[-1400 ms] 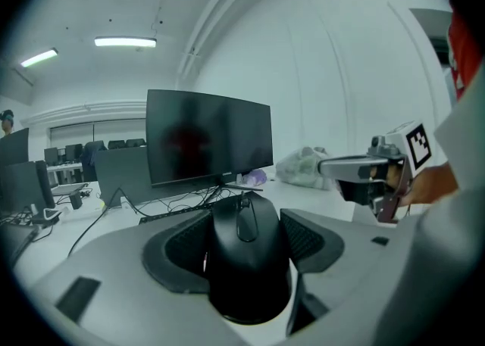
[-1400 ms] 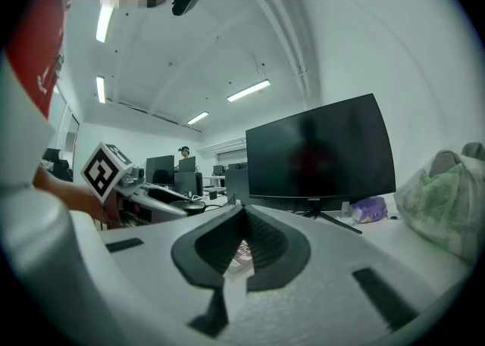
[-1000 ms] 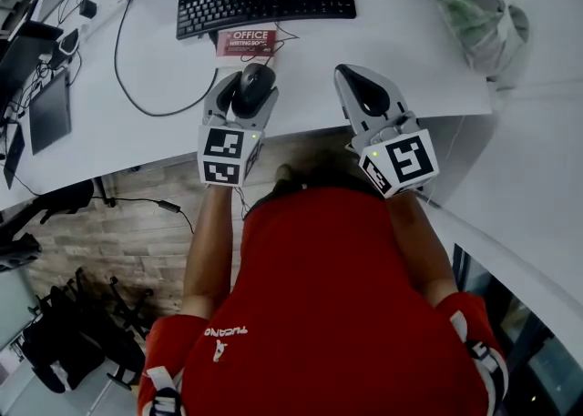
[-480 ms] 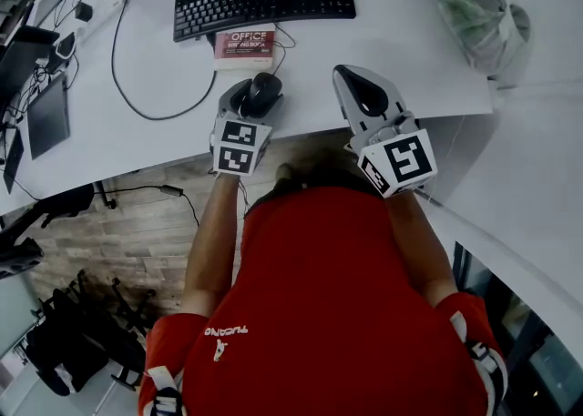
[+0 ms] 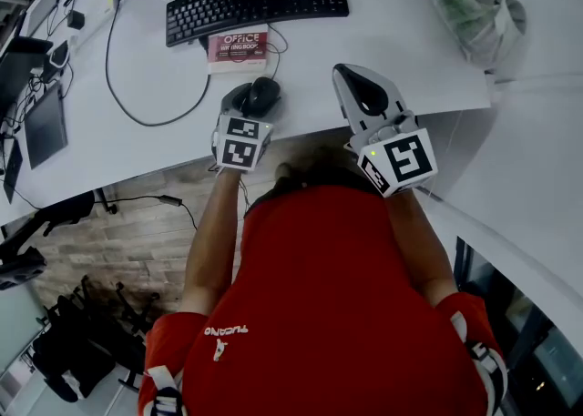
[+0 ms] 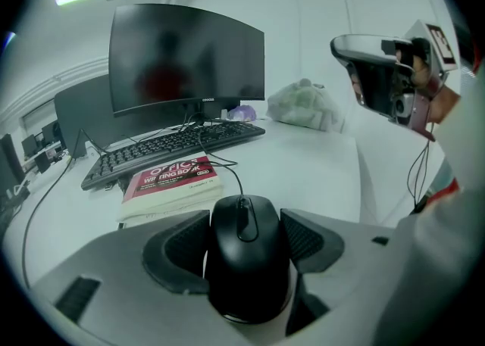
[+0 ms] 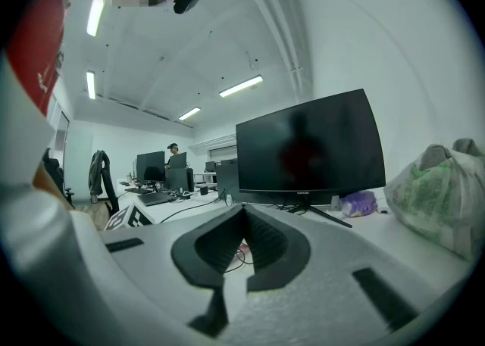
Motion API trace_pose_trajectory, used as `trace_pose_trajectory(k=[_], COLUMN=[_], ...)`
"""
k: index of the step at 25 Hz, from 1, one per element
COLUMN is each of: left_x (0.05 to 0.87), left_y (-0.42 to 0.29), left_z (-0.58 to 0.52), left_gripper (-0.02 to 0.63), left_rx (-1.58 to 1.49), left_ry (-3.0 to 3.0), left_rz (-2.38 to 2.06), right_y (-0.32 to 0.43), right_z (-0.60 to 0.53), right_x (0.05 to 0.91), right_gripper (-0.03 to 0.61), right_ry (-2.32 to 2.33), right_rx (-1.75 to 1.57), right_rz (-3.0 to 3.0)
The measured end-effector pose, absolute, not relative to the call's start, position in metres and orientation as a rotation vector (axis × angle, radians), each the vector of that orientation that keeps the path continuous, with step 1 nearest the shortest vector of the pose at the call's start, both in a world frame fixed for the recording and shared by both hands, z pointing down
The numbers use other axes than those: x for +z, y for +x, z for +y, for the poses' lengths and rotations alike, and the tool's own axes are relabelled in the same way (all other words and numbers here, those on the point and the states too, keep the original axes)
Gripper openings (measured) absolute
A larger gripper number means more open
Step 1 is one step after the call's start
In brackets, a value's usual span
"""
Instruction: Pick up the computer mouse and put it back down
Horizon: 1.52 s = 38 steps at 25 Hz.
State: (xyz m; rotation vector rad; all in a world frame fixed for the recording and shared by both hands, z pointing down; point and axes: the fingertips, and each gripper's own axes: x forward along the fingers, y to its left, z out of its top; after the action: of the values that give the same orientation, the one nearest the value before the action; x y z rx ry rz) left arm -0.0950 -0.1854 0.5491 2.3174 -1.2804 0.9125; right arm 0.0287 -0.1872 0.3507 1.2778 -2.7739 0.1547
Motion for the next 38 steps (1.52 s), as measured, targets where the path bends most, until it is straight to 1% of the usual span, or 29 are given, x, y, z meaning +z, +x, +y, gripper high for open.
trace_pose_trajectory(k=[13,24,31,38], left_x=[0.555,0.534,0.478,0.388], left_y=[-0.094,-0.088,-0.08,-0.077], left_z=[-0.187,-0.184,-0.184,-0.186], left_gripper=[0.285,0.293,0.293,0.293], left_rx=[0.92,0.881,0.737,0.421], left_ry=[2.311,2.351,2.42,2.556], left_rz=[-1.273,-1.278,-1.315,-1.445], right_y=[0.03,0.031,0.028,0.022], right_z=[-0.187,-0.185,-0.182,-0.176], right_x=[0.353,0.354,0.349,0.342], right_gripper=[0.005,0.005,0.005,0.005], right_ry=[1.274,1.265,1.251,1.229], right_rx=[0.163,0.171,0.166,0.153], right_rz=[-2.775,-2.786,-2.808,-2.838])
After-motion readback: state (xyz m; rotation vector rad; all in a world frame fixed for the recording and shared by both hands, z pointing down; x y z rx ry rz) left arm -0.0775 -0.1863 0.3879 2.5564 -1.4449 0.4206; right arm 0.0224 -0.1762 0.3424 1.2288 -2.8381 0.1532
